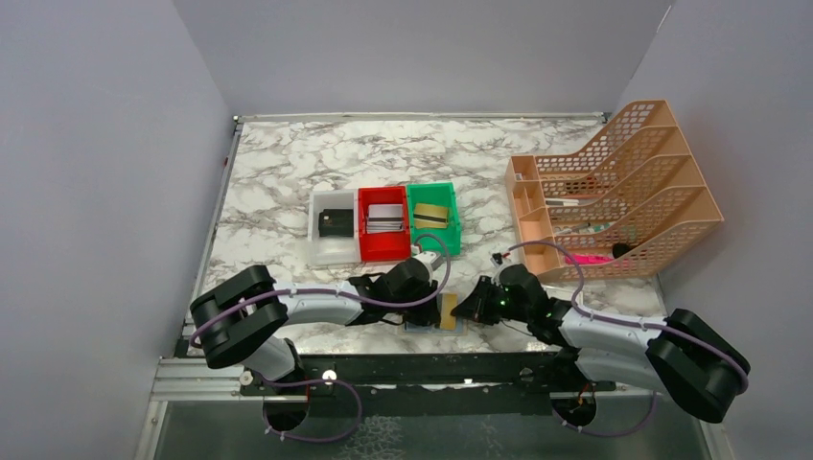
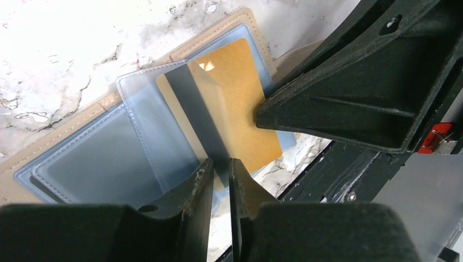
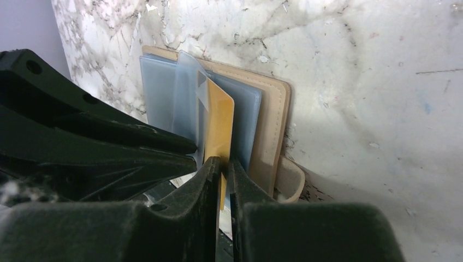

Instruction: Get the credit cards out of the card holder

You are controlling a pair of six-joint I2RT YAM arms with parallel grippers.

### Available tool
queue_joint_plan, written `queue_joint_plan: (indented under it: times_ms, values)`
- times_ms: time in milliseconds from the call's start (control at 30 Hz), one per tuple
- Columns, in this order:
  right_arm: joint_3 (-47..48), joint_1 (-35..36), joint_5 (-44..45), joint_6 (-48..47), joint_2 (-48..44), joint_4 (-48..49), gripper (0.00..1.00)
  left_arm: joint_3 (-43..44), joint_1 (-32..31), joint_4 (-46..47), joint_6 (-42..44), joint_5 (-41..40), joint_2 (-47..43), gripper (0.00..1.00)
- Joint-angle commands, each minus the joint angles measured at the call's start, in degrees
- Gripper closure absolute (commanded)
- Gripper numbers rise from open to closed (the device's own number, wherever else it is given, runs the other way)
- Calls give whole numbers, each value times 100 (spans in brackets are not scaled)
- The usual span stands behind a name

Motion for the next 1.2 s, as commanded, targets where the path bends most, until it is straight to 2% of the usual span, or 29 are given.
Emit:
queue_joint_plan:
  times_ms: [0, 367, 467, 633, 967, 1167]
  values:
    - [-276, -22, -169, 245, -104, 611, 82, -127, -60, -359, -32, -250, 7, 81]
    - [-419, -22, -471, 665, 299, 1517, 80, -93, -67, -356, -40, -230, 45, 84]
    - [-429, -17, -488, 654, 347, 1532, 88, -103, -74, -354, -32, -251, 20, 84]
    - [-381, -22, -175, 514, 60, 919, 96, -146, -71, -391, -32, -329, -83, 84]
    - [-80, -22, 921, 65, -1318, -1117, 96, -249, -69, -610, -75, -675, -438, 84]
    - [-35, -22, 1072, 36, -1907, -1460, 96, -291, -67, -552, -98, -720, -669, 82]
